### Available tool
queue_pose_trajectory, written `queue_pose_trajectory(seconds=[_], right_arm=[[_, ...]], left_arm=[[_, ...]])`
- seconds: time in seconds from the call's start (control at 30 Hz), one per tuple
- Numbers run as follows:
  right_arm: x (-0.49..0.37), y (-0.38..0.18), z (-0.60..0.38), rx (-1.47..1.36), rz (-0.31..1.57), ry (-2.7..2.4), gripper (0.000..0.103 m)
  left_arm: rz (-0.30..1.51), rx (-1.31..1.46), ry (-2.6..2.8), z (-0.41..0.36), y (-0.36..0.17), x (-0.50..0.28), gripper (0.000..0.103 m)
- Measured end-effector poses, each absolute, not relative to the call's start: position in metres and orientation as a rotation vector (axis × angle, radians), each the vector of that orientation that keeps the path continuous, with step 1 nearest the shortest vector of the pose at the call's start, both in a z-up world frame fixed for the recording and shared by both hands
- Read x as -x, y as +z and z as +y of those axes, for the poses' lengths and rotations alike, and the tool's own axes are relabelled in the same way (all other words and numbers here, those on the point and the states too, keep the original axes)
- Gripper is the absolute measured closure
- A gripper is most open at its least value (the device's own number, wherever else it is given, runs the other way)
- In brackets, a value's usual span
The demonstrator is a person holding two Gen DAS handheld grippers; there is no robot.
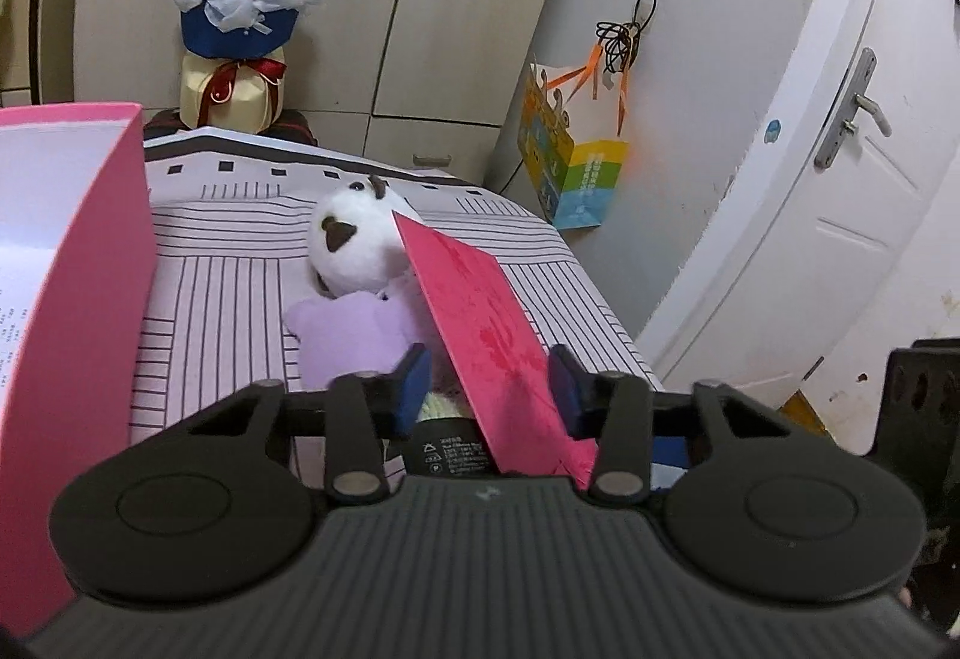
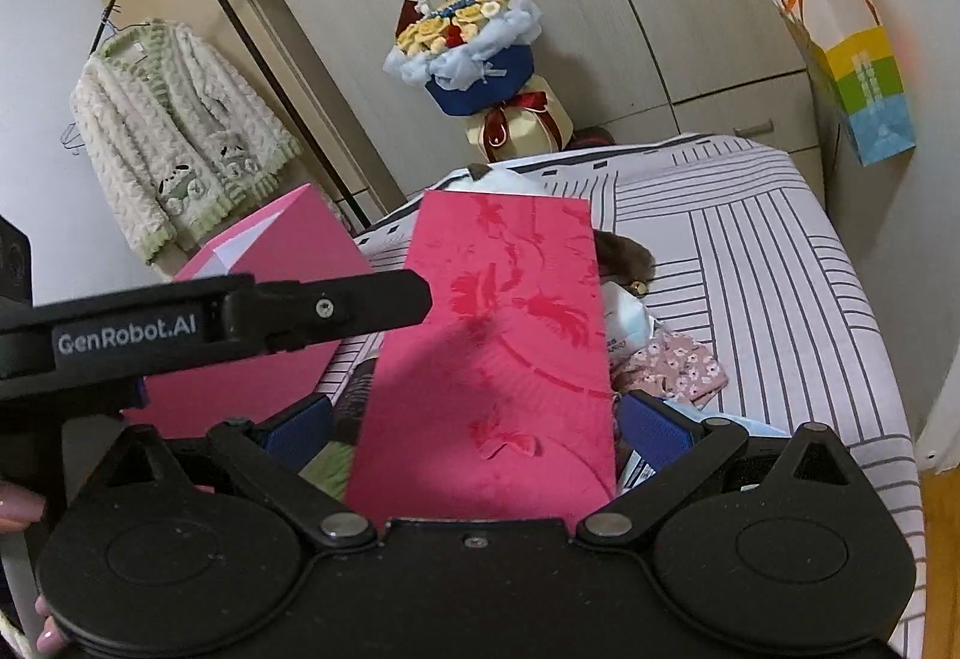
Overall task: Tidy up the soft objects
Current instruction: 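Reach the left tool to the red envelope and grasp it, then carry the red envelope with the left tool into the pink box and release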
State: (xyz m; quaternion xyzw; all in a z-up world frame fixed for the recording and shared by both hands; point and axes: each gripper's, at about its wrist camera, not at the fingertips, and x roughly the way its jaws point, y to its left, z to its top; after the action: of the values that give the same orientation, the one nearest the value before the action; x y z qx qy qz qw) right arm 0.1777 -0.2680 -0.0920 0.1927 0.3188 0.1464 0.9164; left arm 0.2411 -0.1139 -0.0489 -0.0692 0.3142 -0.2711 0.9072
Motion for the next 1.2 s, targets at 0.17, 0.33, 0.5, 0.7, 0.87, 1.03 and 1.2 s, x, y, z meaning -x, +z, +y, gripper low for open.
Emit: queue_pose_trajectory(seconds=[0.17, 0.33, 0.5, 0.7, 0.87, 1.03, 1.2], right_arm=[[-0.187, -0.099, -0.273, -0.441, 0.678, 0.323, 0.0], [-0.189, -0.102, -0.276, -0.471, 0.66, 0.341, 0.004], [-0.177, -0.091, -0.273, -0.437, 0.611, 0.318, 0.009], [-0.165, -0.073, -0.265, -0.397, 0.588, 0.3, 0.009], [-0.151, -0.062, -0.254, -0.365, 0.595, 0.297, 0.009], [-0.134, -0.049, -0.235, -0.326, 0.604, 0.303, 0.009], [-0.12, -0.035, -0.212, -0.299, 0.615, 0.338, 0.009]], left_arm=[[0.674, 0.142, -0.555, -0.117, -0.054, -0.248, 0.073], [0.679, 0.14, -0.57, -0.12, -0.055, -0.248, 0.08], [0.677, 0.16, -0.603, -0.121, -0.051, -0.243, 0.082], [0.661, 0.18, -0.624, -0.116, -0.04, -0.228, 0.082], [0.656, 0.175, -0.63, -0.107, -0.029, -0.209, 0.082], [0.664, 0.186, -0.626, -0.088, -0.019, -0.189, 0.082], [0.65, 0.216, -0.623, -0.06, -0.007, -0.166, 0.082]])
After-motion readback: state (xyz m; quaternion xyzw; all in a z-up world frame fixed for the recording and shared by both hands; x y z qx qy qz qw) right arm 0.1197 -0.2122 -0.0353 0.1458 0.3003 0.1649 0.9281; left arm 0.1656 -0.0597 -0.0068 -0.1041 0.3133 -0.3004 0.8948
